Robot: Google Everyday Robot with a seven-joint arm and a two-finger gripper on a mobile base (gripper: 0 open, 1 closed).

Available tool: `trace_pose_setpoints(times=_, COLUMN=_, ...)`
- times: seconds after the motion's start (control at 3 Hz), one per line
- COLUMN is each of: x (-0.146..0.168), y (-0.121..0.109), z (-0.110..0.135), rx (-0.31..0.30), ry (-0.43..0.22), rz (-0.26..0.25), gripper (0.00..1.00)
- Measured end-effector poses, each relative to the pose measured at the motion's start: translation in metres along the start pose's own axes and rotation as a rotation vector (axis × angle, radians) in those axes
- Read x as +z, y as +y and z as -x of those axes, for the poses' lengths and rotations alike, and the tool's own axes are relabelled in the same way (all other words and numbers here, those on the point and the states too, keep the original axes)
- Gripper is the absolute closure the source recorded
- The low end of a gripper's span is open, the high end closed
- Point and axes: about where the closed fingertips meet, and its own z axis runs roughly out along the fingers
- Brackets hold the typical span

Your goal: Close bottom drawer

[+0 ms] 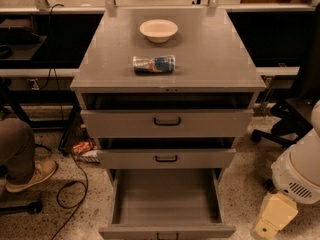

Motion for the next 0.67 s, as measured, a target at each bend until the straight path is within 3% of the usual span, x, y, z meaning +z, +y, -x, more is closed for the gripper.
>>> trace_pose_setpoints(times=0.33, x=0.035, y=0.002, z=0.0, rx=0.015, ry=-0.003, rz=0.072, gripper=0.0)
trace_pose_setpoints(times=0.67, x=0.117, y=0.016, z=0.0, rx=0.063, ry=-0.005, rz=0.205, gripper=0.0)
